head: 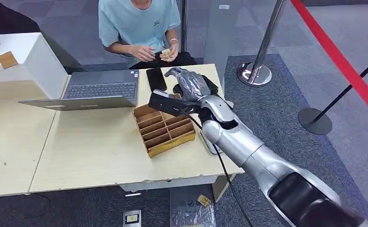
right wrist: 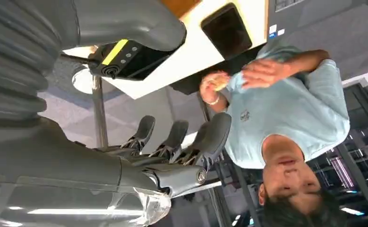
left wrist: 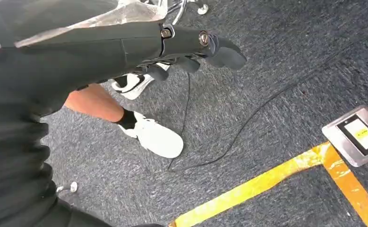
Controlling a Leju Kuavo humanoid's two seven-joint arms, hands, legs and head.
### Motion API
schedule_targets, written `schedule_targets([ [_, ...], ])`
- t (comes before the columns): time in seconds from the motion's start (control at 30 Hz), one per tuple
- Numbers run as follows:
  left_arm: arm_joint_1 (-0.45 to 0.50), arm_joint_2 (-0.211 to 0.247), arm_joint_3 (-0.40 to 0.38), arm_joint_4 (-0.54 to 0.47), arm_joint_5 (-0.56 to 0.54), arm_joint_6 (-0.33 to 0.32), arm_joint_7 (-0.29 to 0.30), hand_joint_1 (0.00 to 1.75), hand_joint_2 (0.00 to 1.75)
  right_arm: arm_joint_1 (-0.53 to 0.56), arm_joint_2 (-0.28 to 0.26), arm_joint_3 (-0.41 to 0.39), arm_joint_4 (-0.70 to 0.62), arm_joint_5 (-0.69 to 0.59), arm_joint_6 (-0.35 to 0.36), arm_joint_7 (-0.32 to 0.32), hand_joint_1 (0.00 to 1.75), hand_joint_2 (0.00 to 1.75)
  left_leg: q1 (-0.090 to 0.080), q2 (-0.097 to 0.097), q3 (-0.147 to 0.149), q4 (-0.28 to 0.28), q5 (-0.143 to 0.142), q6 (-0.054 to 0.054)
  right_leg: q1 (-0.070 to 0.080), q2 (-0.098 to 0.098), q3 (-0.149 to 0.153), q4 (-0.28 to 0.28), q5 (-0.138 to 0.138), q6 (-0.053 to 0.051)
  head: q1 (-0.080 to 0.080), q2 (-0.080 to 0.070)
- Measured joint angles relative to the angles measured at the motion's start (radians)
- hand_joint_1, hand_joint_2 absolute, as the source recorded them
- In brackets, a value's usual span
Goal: Pass the card to the sensor for recognition and then transmit it.
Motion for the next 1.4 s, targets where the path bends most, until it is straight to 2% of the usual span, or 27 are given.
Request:
schedule_targets([
  [0.07, 0.001, 0.002, 0.000, 0.000, 0.000, 0.000, -0.001, 0.00, 1.75, 0.007, -0.001, 0.000, 0.001, -0.002, -0.007, 0.000, 0.19, 1.75, 0.000, 0.000, 0.000, 0.000, 0.000, 0.000, 0.000, 0.000, 0.000, 0.000, 0.000, 0.000, 0.000, 0.000],
  [0.1, 0.003, 0.002, 0.000, 0.000, 0.000, 0.000, -0.001, 0.00, 1.75, 0.010, -0.002, 0.000, 0.002, -0.004, -0.011, -0.001, 0.37, 1.75, 0.000, 0.000, 0.000, 0.000, 0.000, 0.000, 0.000, 0.000, 0.000, 0.000, 0.000, 0.000, 0.000, 0.000],
  [0.13, 0.004, 0.003, 0.000, 0.000, 0.000, 0.000, -0.001, 0.00, 1.75, 0.014, -0.002, 0.000, 0.002, -0.007, -0.016, -0.004, 1.40, 1.75, 0.000, 0.000, 0.000, 0.000, 0.000, 0.000, 0.000, 0.000, 0.000, 0.000, 0.000, 0.000, 0.000, 0.000],
  [0.17, 0.005, 0.003, 0.000, 0.000, 0.000, 0.000, -0.001, 0.00, 1.75, 0.016, -0.003, 0.000, 0.005, -0.013, -0.021, -0.008, 1.43, 1.75, 0.000, 0.000, 0.000, 0.000, 0.000, 0.000, 0.000, 0.000, 0.000, 0.000, 0.000, 0.000, 0.000, 0.000],
  [0.23, 0.008, 0.005, 0.000, 0.000, 0.000, 0.000, 0.001, 0.00, 1.75, 0.022, -0.003, 0.000, 0.008, -0.023, -0.029, -0.016, 0.03, 1.75, 0.000, 0.000, 0.000, 0.000, 0.000, 0.000, 0.000, 0.000, 0.000, 0.000, 0.000, 0.000, 0.000, 0.000],
  [0.3, 0.009, 0.011, 0.000, 0.000, 0.000, -0.001, 0.009, 0.00, 1.75, 0.030, -0.003, -0.001, 0.016, -0.031, -0.037, -0.025, 0.00, 1.75, 0.000, 0.000, 0.000, 0.000, 0.000, 0.000, 0.000, 0.000, 0.000, 0.000, 0.000, 0.000, 0.000, 0.000],
  [0.33, 0.009, 0.013, 0.000, 0.000, 0.000, -0.002, 0.012, 0.00, 1.75, 0.035, -0.003, -0.001, 0.021, -0.033, -0.042, -0.030, 0.33, 1.75, 0.000, 0.000, 0.000, 0.000, 0.000, 0.000, 0.000, 0.000, 0.000, 0.000, 0.000, 0.000, 0.000, 0.000],
  [0.37, 0.010, 0.017, 0.000, 0.000, 0.000, -0.002, 0.018, 0.00, 1.75, 0.038, -0.003, -0.002, 0.027, -0.034, -0.049, -0.033, 1.52, 1.75, 0.000, 0.000, 0.000, 0.000, 0.000, 0.000, 0.000, 0.000, 0.000, 0.000, 0.000, 0.000, 0.000, 0.000],
  [0.4, 0.010, 0.021, 0.000, 0.000, 0.000, -0.003, 0.024, 0.00, 1.75, 0.043, -0.003, -0.002, 0.031, -0.032, -0.060, -0.037, 1.55, 1.75, 0.000, 0.000, 0.000, 0.000, 0.000, 0.000, 0.000, 0.000, 0.000, 0.000, 0.000, 0.000, 0.000, 0.000],
  [0.43, 0.010, 0.024, 0.000, 0.000, 0.000, -0.003, 0.026, 0.00, 1.75, 0.046, -0.003, -0.004, 0.035, -0.031, -0.068, -0.040, 0.66, 1.75, 0.000, 0.000, 0.000, 0.000, 0.000, 0.000, 0.000, 0.000, 0.000, 0.000, 0.000, 0.000, 0.000, 0.000],
  [0.47, 0.010, 0.027, 0.000, 0.000, 0.000, -0.003, 0.026, 0.00, 1.75, 0.050, -0.004, -0.006, 0.039, -0.030, -0.073, -0.042, 0.03, 1.75, 0.000, 0.000, 0.000, 0.000, 0.000, 0.000, 0.000, 0.000, 0.000, 0.000, 0.000, 0.000, 0.000, 0.000],
  [0.5, 0.010, 0.030, 0.000, 0.000, 0.000, -0.003, 0.026, 0.00, 1.75, 0.052, -0.005, -0.007, 0.041, -0.032, -0.074, -0.044, 0.07, 1.75, 0.000, 0.000, 0.000, 0.000, 0.000, 0.000, 0.000, 0.000, 0.000, 0.000, 0.000, 0.000, 0.000, 0.000],
  [0.53, 0.011, 0.032, 0.000, 0.000, 0.000, -0.003, 0.026, 0.00, 1.75, 0.053, -0.005, -0.008, 0.045, -0.036, -0.077, -0.044, 1.66, 1.75, 0.000, 0.000, 0.000, 0.000, 0.000, 0.000, 0.000, 0.000, 0.000, 0.000, 0.000, 0.000, 0.000, 0.000],
  [0.57, 0.011, 0.034, 0.000, 0.000, 0.001, -0.003, 0.026, 0.00, 1.75, 0.055, -0.006, -0.010, 0.048, -0.038, -0.080, -0.043, 1.68, 1.75, 0.000, 0.000, 0.000, 0.000, 0.000, 0.000, 0.000, 0.000, 0.000, 0.000, 0.000, 0.000, 0.000, 0.000],
  [0.6, 0.011, 0.036, 0.000, 0.000, 0.001, -0.002, 0.025, 0.00, 1.75, 0.057, -0.007, -0.012, 0.050, -0.038, -0.085, -0.043, 1.62, 1.75, 0.000, 0.000, 0.000, 0.000, 0.000, 0.000, 0.000, 0.000, 0.000, 0.000, 0.000, 0.000, 0.000, 0.000],
  [0.63, 0.011, 0.038, 0.000, 0.000, 0.002, -0.002, 0.024, 0.00, 1.75, 0.059, -0.008, -0.015, 0.054, -0.038, -0.089, -0.043, 0.10, 1.75, 0.000, 0.000, 0.000, 0.000, 0.000, 0.000, 0.000, 0.000, 0.000, 0.000, 0.000, 0.000, 0.000, 0.000],
  [0.67, 0.011, 0.040, 0.000, 0.000, 0.002, -0.002, 0.023, 0.00, 1.75, 0.060, -0.010, -0.016, 0.058, -0.039, -0.090, -0.043, 0.02, 1.75, 0.000, 0.000, 0.000, 0.000, 0.000, 0.000, 0.000, 0.000, 0.000, 0.000, 0.000, 0.000, 0.000, 0.000],
  [0.7, 0.011, 0.042, 0.000, 0.000, 0.002, -0.002, 0.023, 0.00, 1.75, 0.062, -0.011, -0.017, 0.061, -0.039, -0.090, -0.043, 0.02, 1.75, 0.000, 0.000, 0.000, 0.000, 0.000, 0.000, 0.000, 0.000, 0.000, 0.000, 0.000, 0.000, 0.000, 0.000],
  [0.73, 0.011, 0.043, 0.000, 0.000, 0.001, -0.002, 0.023, 0.00, 1.75, 0.063, -0.013, -0.018, 0.064, -0.039, -0.090, -0.043, 1.52, 1.75, 0.000, 0.000, 0.000, 0.000, 0.000, 0.000, 0.000, 0.000, 0.000, 0.000, 0.000, 0.000, 0.000, 0.000],
  [0.9, 0.011, 0.049, 0.000, 0.000, -0.001, -0.002, 0.025, 0.00, 1.75, 0.066, -0.019, -0.032, 0.076, -0.043, -0.090, -0.043, 1.55, 1.75, 0.000, 0.000, 0.000, 0.000, 0.000, 0.000, 0.000, 0.000, 0.000, 0.000, 0.000, 0.000, 0.000, 0.000],
  [0.93, 0.011, 0.050, 0.000, 0.000, -0.001, -0.002, 0.025, 0.00, 1.75, 0.066, -0.019, -0.033, 0.078, -0.043, -0.091, -0.043, 0.19, 1.75, 0.000, 0.000, 0.000, 0.000, 0.000, 0.000, 0.000, 0.000, 0.000, 0.000, 0.000, 0.000, 0.000, 0.000],
  [0.97, 0.012, 0.051, 0.000, 0.000, -0.002, -0.002, 0.025, 0.00, 1.75, 0.066, -0.020, -0.034, 0.080, -0.043, -0.092, -0.043, 0.00, 1.75, 0.000, 0.000, 0.000, 0.000, 0.000, 0.000, 0.000, 0.000, 0.000, 0.000, 0.000, 0.000, 0.000, 0.000],
  [1.0, 0.011, 0.051, 0.000, 0.000, -0.003, -0.002, 0.025, 0.00, 1.75, 0.066, -0.021, -0.034, 0.081, -0.043, -0.093, -0.043, 0.05, 1.75, 0.000, 0.000, 0.000, 0.000, 0.000, 0.000, 0.000, 0.000, 0.000, 0.000, 0.000, 0.000, 0.000, 0.000],
  [1.03, 0.011, 0.051, 0.000, 0.000, -0.004, -0.002, 0.024, 0.00, 1.75, 0.066, -0.021, -0.035, 0.083, -0.043, -0.093, -0.043, 0.23, 1.75, 0.000, 0.000, 0.000, 0.000, 0.000, 0.000, 0.000, 0.000, 0.000, 0.000, 0.000, 0.000, 0.000, 0.000],
  [1.07, 0.012, 0.052, 0.000, 0.000, -0.004, -0.002, 0.024, 0.00, 1.75, 0.066, -0.022, -0.036, 0.083, -0.043, -0.093, -0.043, 0.21, 1.75, 0.000, 0.000, 0.000, 0.000, 0.000, 0.000, 0.000, 0.000, 0.000, 0.000, 0.000, 0.000, 0.000, 0.000],
  [1.13, 0.012, 0.052, 0.000, 0.000, -0.004, -0.002, 0.021, 0.00, 1.75, 0.066, -0.024, -0.036, 0.083, -0.043, -0.095, -0.043, 0.00, 1.75, 0.000, 0.000, 0.000, 0.000, 0.000, 0.000, 0.000, 0.000, 0.000, 0.000, 0.000, 0.000, 0.000, 0.000],
  [1.4, 0.011, 0.050, 0.000, 0.000, -0.012, 0.002, 0.003, 0.00, 1.75, 0.071, -0.024, -0.039, 0.088, -0.039, -0.091, -0.042, 0.00, 1.75, 0.000, 0.000, 0.000, 0.000, 0.000, 0.000, 0.000, 0.000, 0.000, 0.000, 0.000, 0.000, 0.000, 0.000],
])
